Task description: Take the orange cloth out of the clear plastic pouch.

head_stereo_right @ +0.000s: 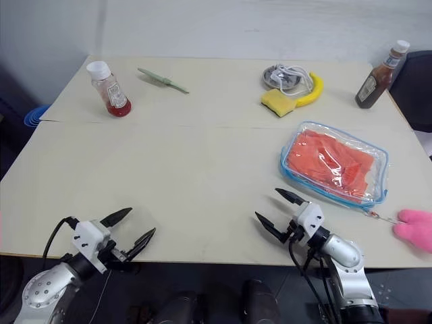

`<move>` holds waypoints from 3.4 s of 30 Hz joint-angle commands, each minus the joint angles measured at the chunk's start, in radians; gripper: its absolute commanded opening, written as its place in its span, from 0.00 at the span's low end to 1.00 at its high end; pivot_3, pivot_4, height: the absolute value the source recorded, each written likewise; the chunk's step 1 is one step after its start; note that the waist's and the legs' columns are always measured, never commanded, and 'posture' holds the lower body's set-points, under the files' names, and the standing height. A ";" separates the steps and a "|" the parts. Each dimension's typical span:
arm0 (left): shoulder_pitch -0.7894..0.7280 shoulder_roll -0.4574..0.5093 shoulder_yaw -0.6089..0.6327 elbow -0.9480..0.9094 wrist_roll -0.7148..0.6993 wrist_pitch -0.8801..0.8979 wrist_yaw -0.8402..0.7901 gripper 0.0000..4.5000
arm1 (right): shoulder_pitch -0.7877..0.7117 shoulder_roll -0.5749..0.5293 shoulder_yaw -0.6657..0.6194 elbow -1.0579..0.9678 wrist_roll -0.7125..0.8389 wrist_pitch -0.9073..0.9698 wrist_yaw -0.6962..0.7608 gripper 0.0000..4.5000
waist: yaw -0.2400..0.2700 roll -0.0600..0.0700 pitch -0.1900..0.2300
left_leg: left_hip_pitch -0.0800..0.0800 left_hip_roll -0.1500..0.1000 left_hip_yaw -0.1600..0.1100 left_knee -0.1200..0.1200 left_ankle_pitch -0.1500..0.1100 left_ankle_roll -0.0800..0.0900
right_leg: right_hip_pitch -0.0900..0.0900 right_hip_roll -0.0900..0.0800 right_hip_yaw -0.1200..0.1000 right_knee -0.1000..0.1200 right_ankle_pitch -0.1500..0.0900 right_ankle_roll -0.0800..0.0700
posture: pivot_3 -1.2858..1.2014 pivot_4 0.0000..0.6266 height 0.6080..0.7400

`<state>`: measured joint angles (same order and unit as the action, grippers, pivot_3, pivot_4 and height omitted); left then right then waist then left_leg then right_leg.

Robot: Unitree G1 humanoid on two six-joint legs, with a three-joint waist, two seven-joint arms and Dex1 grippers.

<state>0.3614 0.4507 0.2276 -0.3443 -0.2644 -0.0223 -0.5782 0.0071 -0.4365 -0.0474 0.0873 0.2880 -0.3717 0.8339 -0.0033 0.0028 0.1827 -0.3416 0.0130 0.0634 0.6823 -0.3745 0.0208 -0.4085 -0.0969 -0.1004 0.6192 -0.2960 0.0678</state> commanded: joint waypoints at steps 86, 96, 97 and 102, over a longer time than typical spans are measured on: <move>-0.289 0.149 -0.217 -0.150 -0.306 0.281 -0.384 1.00 | -0.303 -0.673 -0.116 0.178 0.099 0.826 0.460 0.77 | -0.003 0.004 0.004 | -0.003 -0.001 -0.001 0.003 0.004 0.000 | 0.001 0.001 -0.002 -0.001 0.001 0.002 | 0.52 0.24 1.00; -0.308 0.160 -0.194 -0.116 -0.299 0.279 -0.375 1.00 | -0.358 -0.643 -0.045 0.085 0.229 1.094 0.620 0.11 | 0.003 0.006 0.004 | -0.001 -0.001 0.001 0.002 0.005 0.000 | 0.001 0.001 0.000 0.001 0.001 0.002 | 0.52 0.24 1.00; -0.303 0.158 -0.188 -0.116 -0.296 0.275 -0.368 1.00 | -0.360 -0.630 -0.056 0.037 0.277 1.147 0.624 0.03 | 0.003 0.006 0.004 | -0.002 -0.001 0.000 0.002 0.005 0.000 | 0.000 0.001 0.000 0.001 0.001 0.002 | 0.52 0.24 1.00; -0.291 0.151 -0.174 -0.116 -0.289 0.272 -0.349 1.00 | -0.363 -0.476 -0.065 -0.183 0.420 1.262 0.500 0.00 | 0.002 0.006 0.004 | -0.002 0.000 -0.001 0.002 0.005 -0.001 | 0.000 0.001 -0.001 0.001 0.001 0.002 | 0.52 0.24 1.00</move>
<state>0.0621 0.6039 0.0353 -0.4519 -0.5535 0.2648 -0.9338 -0.3455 -0.9367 -0.0905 -0.0362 0.6644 0.8824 1.3760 -0.0012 0.0083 0.1867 -0.3433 0.0126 0.0625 0.6848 -0.3695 0.0196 -0.4080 -0.0961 -0.1013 0.6199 -0.2950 0.0695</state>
